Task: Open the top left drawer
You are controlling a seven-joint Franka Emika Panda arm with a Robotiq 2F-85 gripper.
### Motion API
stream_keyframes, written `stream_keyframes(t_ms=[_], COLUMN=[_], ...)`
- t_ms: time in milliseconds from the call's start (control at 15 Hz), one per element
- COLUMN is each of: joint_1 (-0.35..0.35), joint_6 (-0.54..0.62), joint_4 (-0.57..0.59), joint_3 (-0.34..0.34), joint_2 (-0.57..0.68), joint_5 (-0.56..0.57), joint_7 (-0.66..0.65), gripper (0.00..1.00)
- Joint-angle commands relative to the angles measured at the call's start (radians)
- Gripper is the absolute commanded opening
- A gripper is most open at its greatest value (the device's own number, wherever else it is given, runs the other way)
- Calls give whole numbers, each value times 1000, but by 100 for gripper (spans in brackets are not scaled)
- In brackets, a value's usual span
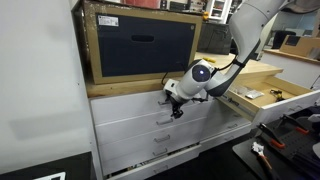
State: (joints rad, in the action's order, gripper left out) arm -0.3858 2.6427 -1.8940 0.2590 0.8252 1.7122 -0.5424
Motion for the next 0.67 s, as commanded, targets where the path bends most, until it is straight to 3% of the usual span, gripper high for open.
stream_keyframes(t_ms=[0,333,600], joint_1=[-2,14,38], joint_6=[-30,-4,22], joint_4=[42,73,75], joint_3=[26,44,68], joint_2=[30,93,118], joint_5=[20,-65,-262], joint_7=[-2,66,191], gripper=[100,100,100])
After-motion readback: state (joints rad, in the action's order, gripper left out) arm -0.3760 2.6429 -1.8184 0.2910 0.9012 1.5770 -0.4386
